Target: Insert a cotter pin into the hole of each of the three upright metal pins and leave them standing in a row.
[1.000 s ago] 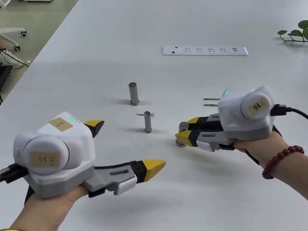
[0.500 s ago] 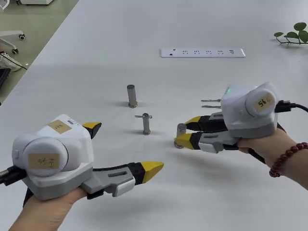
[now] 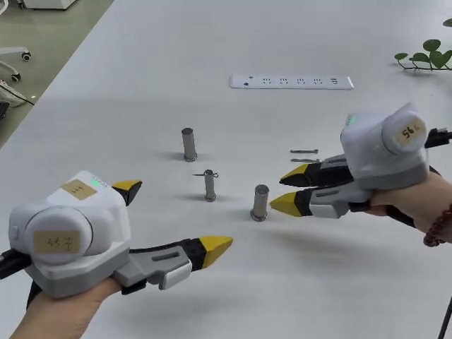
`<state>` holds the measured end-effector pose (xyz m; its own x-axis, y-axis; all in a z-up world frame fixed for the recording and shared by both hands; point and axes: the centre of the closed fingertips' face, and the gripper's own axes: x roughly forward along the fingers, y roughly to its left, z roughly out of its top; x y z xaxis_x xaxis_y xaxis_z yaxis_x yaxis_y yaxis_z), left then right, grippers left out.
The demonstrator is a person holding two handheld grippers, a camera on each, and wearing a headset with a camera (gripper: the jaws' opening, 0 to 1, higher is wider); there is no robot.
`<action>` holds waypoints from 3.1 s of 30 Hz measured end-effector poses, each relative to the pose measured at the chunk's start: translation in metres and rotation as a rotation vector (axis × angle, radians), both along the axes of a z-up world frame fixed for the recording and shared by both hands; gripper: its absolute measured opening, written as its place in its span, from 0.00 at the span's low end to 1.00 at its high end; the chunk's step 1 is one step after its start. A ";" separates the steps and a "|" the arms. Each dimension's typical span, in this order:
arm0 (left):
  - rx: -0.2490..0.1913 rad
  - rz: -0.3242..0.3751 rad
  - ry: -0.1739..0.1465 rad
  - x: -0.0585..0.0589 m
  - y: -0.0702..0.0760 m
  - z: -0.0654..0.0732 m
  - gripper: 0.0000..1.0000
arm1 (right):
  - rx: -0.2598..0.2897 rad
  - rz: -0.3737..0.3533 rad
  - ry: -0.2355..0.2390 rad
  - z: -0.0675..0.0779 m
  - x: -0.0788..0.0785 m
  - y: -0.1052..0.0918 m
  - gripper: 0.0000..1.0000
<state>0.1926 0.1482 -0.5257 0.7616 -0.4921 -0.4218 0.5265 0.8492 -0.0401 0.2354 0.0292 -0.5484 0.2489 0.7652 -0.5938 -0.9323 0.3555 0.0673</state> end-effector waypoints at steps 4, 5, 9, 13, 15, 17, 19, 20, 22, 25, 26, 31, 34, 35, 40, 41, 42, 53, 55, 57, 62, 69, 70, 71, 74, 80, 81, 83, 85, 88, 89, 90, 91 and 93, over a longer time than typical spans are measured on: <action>-0.005 0.002 0.000 0.001 0.000 0.000 0.95 | -0.020 -0.014 0.010 0.000 0.007 -0.006 0.25; -0.005 0.001 0.000 0.001 0.000 0.000 0.95 | -0.025 -0.025 0.015 0.000 0.010 -0.009 0.25; -0.003 -0.003 0.003 0.001 -0.001 -0.001 0.94 | -0.050 -0.044 0.019 -0.001 0.022 -0.016 0.24; -0.007 -0.005 -0.002 0.002 -0.002 0.000 0.94 | -0.085 -0.057 0.029 -0.005 0.034 -0.024 0.24; -0.010 -0.007 -0.006 0.002 -0.002 0.001 0.94 | -0.094 -0.067 0.038 -0.006 0.040 -0.027 0.24; -0.002 -0.008 -0.004 0.002 -0.001 0.001 0.94 | -0.108 -0.079 0.044 -0.008 0.047 -0.030 0.24; 0.002 -0.007 -0.003 0.003 -0.001 0.001 0.94 | -0.123 -0.086 0.049 -0.011 0.053 -0.033 0.24; -0.003 -0.008 -0.008 0.004 -0.001 0.002 0.94 | -0.135 -0.087 0.049 -0.013 0.057 -0.035 0.24; -0.009 -0.009 -0.010 0.004 -0.001 0.002 0.94 | -0.147 -0.091 0.048 -0.016 0.062 -0.037 0.24; -0.006 -0.011 -0.001 0.004 -0.001 0.001 0.94 | -0.177 -0.103 0.051 -0.023 0.072 -0.043 0.24; -0.006 -0.013 -0.003 0.004 -0.001 0.001 0.94 | -0.186 -0.112 0.058 -0.025 0.075 -0.045 0.24; -0.023 -0.007 -0.008 0.005 -0.002 0.003 0.94 | -0.249 -0.135 0.072 -0.037 0.087 -0.056 0.23; -0.013 -0.004 -0.026 0.005 -0.001 0.007 0.94 | -0.266 -0.164 0.078 -0.042 0.095 -0.062 0.21; -0.013 -0.003 -0.028 0.005 -0.001 0.007 0.94 | -0.278 -0.165 0.078 -0.044 0.098 -0.064 0.21; -0.004 -0.001 -0.015 0.004 0.001 0.005 0.93 | -0.311 -0.169 0.077 -0.051 0.111 -0.068 0.19; -0.004 -0.002 -0.015 0.004 0.000 0.005 0.92 | -0.314 -0.165 0.077 -0.051 0.113 -0.068 0.18; -0.004 -0.004 -0.016 0.004 0.000 0.005 0.92 | -0.319 -0.164 0.078 -0.051 0.114 -0.068 0.17; 0.000 -0.007 -0.012 0.004 0.000 0.003 0.88 | -0.405 -0.106 0.095 -0.061 0.126 -0.078 0.11; 0.003 -0.010 -0.011 0.004 0.000 0.003 0.88 | -0.419 -0.085 0.091 -0.062 0.130 -0.079 0.10; 0.002 -0.014 -0.012 0.004 -0.001 0.003 0.88 | -0.437 -0.065 0.083 -0.062 0.130 -0.080 0.09; 0.009 -0.017 -0.011 0.004 -0.001 0.002 0.88 | -0.474 -0.019 0.075 -0.063 0.129 -0.078 0.06; 0.010 -0.015 -0.010 0.004 0.000 0.002 0.87 | -0.530 0.033 0.068 -0.063 0.124 -0.075 0.03; 0.011 -0.017 -0.011 0.004 -0.001 0.002 0.87 | -0.546 0.044 0.068 -0.063 0.124 -0.075 0.03; 0.009 -0.017 -0.012 0.004 -0.001 0.002 0.87 | -0.552 0.048 0.069 -0.063 0.123 -0.074 0.03; 0.008 -0.016 -0.012 0.004 -0.001 0.003 0.87 | -0.581 0.069 0.069 -0.063 0.121 -0.073 0.02; 0.007 -0.014 -0.006 0.004 -0.001 0.002 0.87 | -0.654 0.106 0.052 -0.063 0.118 -0.072 0.00; 0.010 -0.014 -0.004 0.004 -0.001 0.002 0.86 | -0.667 0.117 0.046 -0.063 0.117 -0.071 0.00; 0.014 -0.014 0.001 0.003 -0.001 0.001 0.85 | -0.679 0.115 0.039 -0.064 0.116 -0.071 0.00; 0.014 -0.014 0.004 0.003 -0.001 0.000 0.84 | -0.686 0.120 0.029 -0.064 0.117 -0.074 0.00; 0.010 -0.011 0.001 0.003 -0.001 0.001 0.84 | -0.693 0.124 0.013 -0.065 0.118 -0.074 0.00; 0.008 -0.010 0.001 0.003 -0.001 0.001 0.84 | -0.693 0.124 0.012 -0.065 0.119 -0.075 0.00; -0.003 -0.004 0.004 0.003 -0.001 0.002 0.84 | -0.692 0.129 0.010 -0.064 0.118 -0.074 0.00; -0.006 -0.004 0.006 0.003 -0.001 0.001 0.83 | -0.691 0.132 0.008 -0.064 0.117 -0.074 0.00; -0.010 -0.004 0.013 0.002 0.000 0.000 0.82 | -0.684 0.132 0.002 -0.063 0.114 -0.073 0.00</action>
